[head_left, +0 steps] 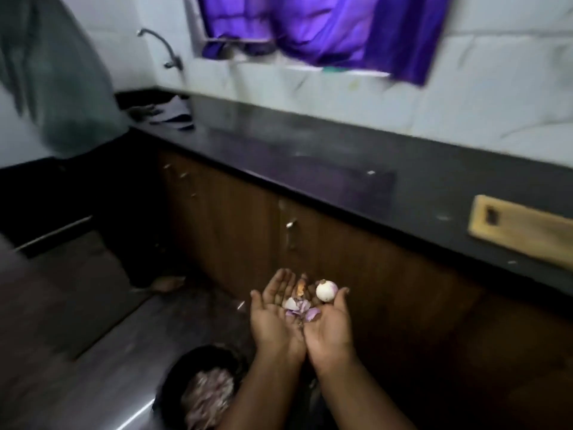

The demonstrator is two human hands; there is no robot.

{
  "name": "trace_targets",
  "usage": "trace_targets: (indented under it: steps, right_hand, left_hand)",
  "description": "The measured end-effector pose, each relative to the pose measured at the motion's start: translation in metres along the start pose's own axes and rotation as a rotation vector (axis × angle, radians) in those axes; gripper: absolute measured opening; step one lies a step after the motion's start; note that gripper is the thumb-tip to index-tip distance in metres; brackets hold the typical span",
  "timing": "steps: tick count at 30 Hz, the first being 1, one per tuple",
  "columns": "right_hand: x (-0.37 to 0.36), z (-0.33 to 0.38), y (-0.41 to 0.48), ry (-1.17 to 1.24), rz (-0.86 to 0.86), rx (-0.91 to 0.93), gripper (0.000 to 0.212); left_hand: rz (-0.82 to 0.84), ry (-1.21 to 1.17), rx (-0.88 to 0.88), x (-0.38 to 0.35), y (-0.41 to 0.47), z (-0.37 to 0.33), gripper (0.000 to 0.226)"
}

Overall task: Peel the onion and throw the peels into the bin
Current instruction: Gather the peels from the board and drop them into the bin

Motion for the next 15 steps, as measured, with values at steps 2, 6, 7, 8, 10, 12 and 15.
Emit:
trace_targets:
  steps: [2,6,7,8,10,12,15]
  right_hand:
    - [0.019,-0.047,0.023,-0.044,-0.066,-0.088,0.072]
    - [0.065,-0.125,0.067,-0.096,-0.248,-0.230,0.075]
    - [0.072,-0.143,0.075,-0.119,-0.290,-0.273,0.078]
    - [0.078,-0.160,0.082,-0.152,-0.318,-0.311,0.078]
    - [0.083,-0.190,0.093,-0.210,-0.353,-0.371,0.077]
    - [0.087,-0.220,0.106,-0.280,-0.367,-0.421,0.079]
    - [0.094,-0.262,0.122,-0.353,-0.348,-0.500,0.087]
  left_hand:
    - [-0.097,-0.014,-0.022,0.050,0.025,-0.018,0.066]
    - [-0.292,-0.044,-0.047,0.133,0.064,-0.043,0.065]
    - [-0.332,-0.056,-0.061,0.150,0.070,-0.051,0.065]
    - [-0.364,-0.060,-0.073,0.165,0.076,-0.061,0.065]
    - [-0.429,-0.068,-0.096,0.194,0.085,-0.079,0.067]
    - [-0.498,-0.078,-0.127,0.226,0.099,-0.097,0.066]
    - [-0.584,-0.053,-0.163,0.266,0.118,-0.120,0.063]
Point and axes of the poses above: each hand's wrist, its own y-axis towards the middle knuckle, its own x-axis out of the back of the hand, z = x × y, the point moved 9 cm from there along y, towards the middle knuckle
